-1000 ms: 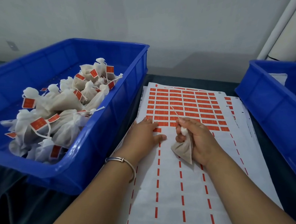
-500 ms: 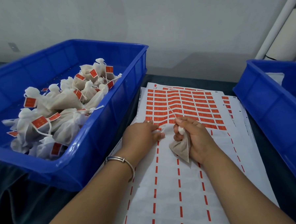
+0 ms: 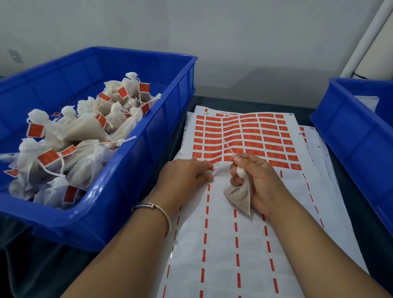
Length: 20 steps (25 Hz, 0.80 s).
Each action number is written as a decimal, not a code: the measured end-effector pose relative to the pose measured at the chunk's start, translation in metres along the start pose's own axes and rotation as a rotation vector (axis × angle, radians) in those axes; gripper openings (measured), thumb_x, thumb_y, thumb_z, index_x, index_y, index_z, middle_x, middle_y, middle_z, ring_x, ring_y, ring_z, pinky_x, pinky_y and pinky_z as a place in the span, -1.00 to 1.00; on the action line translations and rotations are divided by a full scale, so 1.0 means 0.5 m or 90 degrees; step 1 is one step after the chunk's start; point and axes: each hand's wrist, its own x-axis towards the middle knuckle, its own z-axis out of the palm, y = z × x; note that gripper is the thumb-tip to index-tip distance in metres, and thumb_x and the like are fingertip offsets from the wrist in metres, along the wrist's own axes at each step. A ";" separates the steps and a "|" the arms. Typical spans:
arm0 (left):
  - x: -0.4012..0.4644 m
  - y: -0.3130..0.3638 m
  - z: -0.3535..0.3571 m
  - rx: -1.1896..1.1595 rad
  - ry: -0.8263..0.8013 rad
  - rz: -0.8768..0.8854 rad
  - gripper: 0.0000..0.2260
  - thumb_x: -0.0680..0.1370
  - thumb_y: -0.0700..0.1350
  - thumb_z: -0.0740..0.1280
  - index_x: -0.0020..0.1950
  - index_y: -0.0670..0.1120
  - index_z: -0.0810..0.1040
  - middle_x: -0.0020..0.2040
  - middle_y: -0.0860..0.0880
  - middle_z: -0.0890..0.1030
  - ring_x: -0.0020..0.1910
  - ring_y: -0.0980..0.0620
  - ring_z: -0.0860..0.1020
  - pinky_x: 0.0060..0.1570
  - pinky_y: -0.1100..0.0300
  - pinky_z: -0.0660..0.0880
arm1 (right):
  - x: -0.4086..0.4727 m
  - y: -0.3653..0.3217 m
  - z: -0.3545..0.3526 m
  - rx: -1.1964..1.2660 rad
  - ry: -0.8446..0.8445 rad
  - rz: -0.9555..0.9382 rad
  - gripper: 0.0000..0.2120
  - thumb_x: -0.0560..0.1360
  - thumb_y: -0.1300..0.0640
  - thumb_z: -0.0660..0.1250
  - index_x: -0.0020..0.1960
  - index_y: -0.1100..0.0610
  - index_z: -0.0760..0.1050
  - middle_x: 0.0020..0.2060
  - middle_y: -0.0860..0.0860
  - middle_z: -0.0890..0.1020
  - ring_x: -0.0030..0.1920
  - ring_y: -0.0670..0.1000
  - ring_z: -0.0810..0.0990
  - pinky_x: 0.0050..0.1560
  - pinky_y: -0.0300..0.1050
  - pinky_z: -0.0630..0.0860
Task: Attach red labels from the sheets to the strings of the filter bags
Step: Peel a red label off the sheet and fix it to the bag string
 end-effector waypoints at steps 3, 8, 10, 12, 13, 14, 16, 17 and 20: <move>0.009 0.004 -0.004 0.072 0.013 0.019 -0.66 0.56 0.20 0.17 0.29 0.18 0.48 0.25 0.09 0.54 0.15 0.03 0.52 0.14 0.12 0.48 | 0.000 -0.001 0.001 0.008 -0.004 -0.003 -0.87 0.52 0.17 0.31 -0.13 0.08 0.64 -0.35 0.04 0.63 -0.45 -0.07 0.54 -0.40 -0.28 0.51; 0.015 0.011 -0.001 0.121 0.010 0.042 -0.67 0.57 0.18 0.15 0.27 0.16 0.50 0.22 0.11 0.56 0.12 0.03 0.54 0.09 0.10 0.52 | 0.000 0.000 0.001 0.008 -0.012 -0.006 -0.78 0.51 0.17 0.32 -0.24 0.03 0.69 -0.35 0.03 0.63 -0.44 -0.07 0.54 -0.39 -0.28 0.51; 0.016 0.013 0.000 0.122 0.011 0.041 -0.69 0.58 0.17 0.16 0.26 0.15 0.51 0.20 0.11 0.56 0.09 0.04 0.55 0.08 0.10 0.53 | -0.002 0.000 0.001 0.003 -0.011 -0.008 -0.80 0.50 0.16 0.33 -0.23 0.03 0.68 -0.34 0.04 0.63 -0.44 -0.06 0.55 -0.39 -0.28 0.52; 0.015 0.013 0.001 0.124 0.025 0.038 -0.70 0.58 0.15 0.15 0.22 0.13 0.53 0.13 0.11 0.59 0.01 0.06 0.56 0.02 0.13 0.54 | -0.003 0.000 0.001 0.001 -0.010 -0.007 -0.80 0.51 0.16 0.33 -0.23 0.03 0.68 -0.34 0.04 0.63 -0.44 -0.06 0.55 -0.39 -0.28 0.51; 0.015 0.013 0.002 0.128 0.036 0.038 -0.71 0.59 0.15 0.15 0.20 0.12 0.54 0.08 0.11 0.60 -0.05 0.08 0.56 -0.02 0.14 0.55 | -0.004 -0.001 0.001 -0.002 -0.010 -0.006 -0.79 0.51 0.16 0.33 -0.24 0.02 0.68 -0.34 0.04 0.63 -0.44 -0.06 0.55 -0.39 -0.28 0.51; 0.014 0.013 0.003 0.130 0.044 0.039 -0.72 0.59 0.14 0.15 0.19 0.12 0.55 0.04 0.11 0.60 -0.09 0.08 0.55 -0.05 0.16 0.55 | -0.004 -0.001 0.002 -0.004 -0.011 -0.005 -0.79 0.51 0.15 0.33 -0.24 0.02 0.68 -0.34 0.04 0.63 -0.44 -0.06 0.54 -0.39 -0.28 0.51; 0.013 0.015 0.004 0.120 0.051 0.039 -0.73 0.59 0.13 0.15 0.18 0.12 0.55 0.03 0.11 0.60 -0.11 0.08 0.55 -0.04 0.16 0.55 | -0.005 -0.002 0.003 -0.004 -0.013 -0.003 -0.79 0.51 0.15 0.33 -0.24 0.02 0.68 -0.34 0.04 0.63 -0.44 -0.06 0.54 -0.39 -0.28 0.51; 0.012 0.016 0.002 0.111 0.049 0.039 -0.73 0.59 0.13 0.16 0.19 0.11 0.55 0.05 0.11 0.60 -0.10 0.08 0.55 -0.03 0.16 0.55 | -0.006 -0.002 0.003 -0.003 -0.012 -0.003 -0.80 0.51 0.16 0.33 -0.23 0.02 0.68 -0.34 0.05 0.63 -0.44 -0.06 0.54 -0.39 -0.28 0.51; 0.012 0.011 -0.005 0.056 0.021 0.026 -0.70 0.56 0.16 0.20 0.24 0.14 0.52 0.16 0.08 0.58 0.03 0.05 0.55 0.07 0.15 0.52 | -0.005 -0.003 0.003 -0.009 -0.007 -0.005 -0.81 0.52 0.16 0.33 -0.21 0.02 0.67 -0.33 0.04 0.63 -0.42 -0.06 0.55 -0.38 -0.28 0.51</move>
